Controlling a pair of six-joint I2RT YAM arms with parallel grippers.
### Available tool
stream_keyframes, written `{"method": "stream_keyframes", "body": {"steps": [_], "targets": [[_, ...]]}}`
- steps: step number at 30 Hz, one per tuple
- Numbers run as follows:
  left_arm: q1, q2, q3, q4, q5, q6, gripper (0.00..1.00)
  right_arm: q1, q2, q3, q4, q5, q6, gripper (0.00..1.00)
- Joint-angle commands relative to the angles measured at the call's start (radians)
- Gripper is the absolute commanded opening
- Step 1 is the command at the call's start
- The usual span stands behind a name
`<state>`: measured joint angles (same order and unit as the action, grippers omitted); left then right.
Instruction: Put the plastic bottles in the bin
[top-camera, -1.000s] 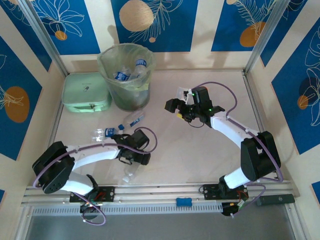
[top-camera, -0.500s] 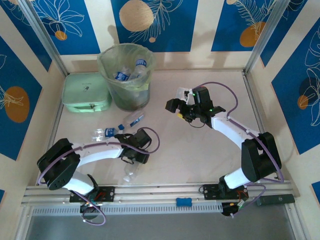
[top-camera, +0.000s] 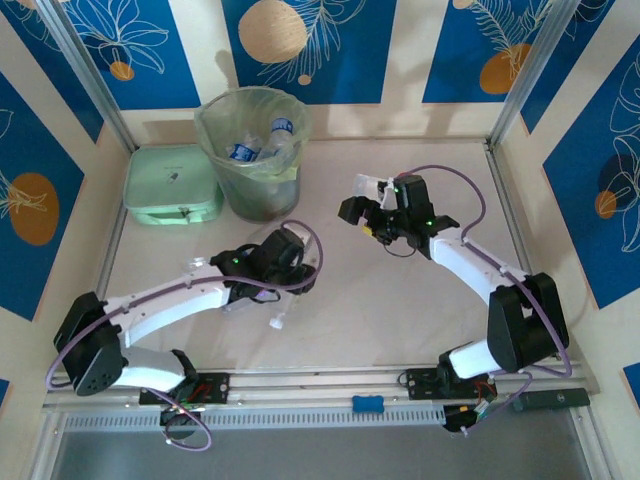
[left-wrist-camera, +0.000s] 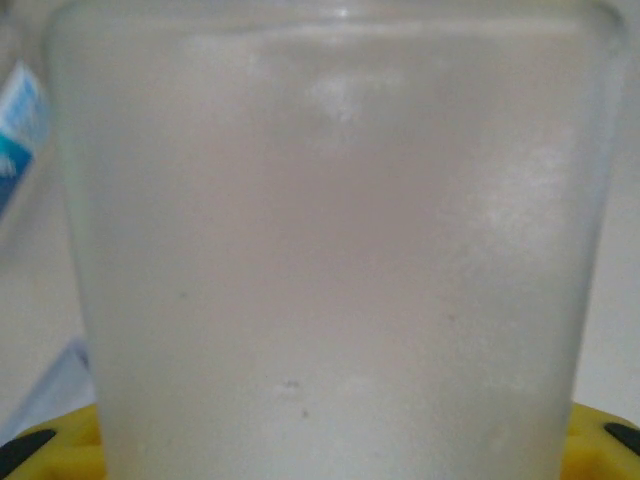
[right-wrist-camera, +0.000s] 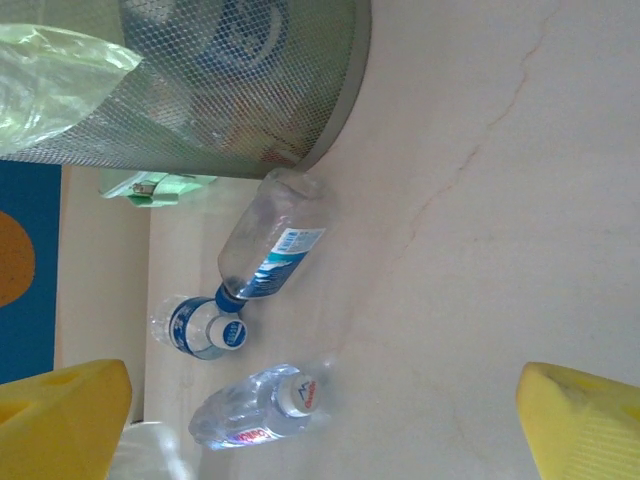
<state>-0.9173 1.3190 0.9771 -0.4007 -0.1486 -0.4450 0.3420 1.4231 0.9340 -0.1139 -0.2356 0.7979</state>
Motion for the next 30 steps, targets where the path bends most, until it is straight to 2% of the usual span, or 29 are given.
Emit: {"method": "stream_keyframes", "body": {"steps": [1,5,10,18,23,30], "targets": [[0.003,-0.036,0.046,0.164,-0.038,0.051,0.39,-0.015,-0.041,-0.027,-0.01,0.015,0.015,0.99],[0.021,-0.035,0.085,0.369,-0.053,0.129,0.36,-0.024,-0.058,-0.037,-0.01,0.024,0.016,0.99],[0.085,0.011,0.227,0.452,0.001,0.251,0.31,-0.027,-0.064,-0.041,-0.008,0.018,0.014,0.99],[0.227,0.111,0.495,0.389,0.055,0.424,0.31,-0.026,-0.069,-0.058,0.032,0.002,0.029,0.99],[0.347,0.206,0.707,0.285,0.079,0.529,0.31,-0.028,-0.083,-0.054,0.014,0.004,0.013,0.99],[0.432,0.396,1.031,0.125,0.039,0.749,0.31,-0.032,-0.133,-0.078,-0.004,0.036,0.004,0.99]]}}
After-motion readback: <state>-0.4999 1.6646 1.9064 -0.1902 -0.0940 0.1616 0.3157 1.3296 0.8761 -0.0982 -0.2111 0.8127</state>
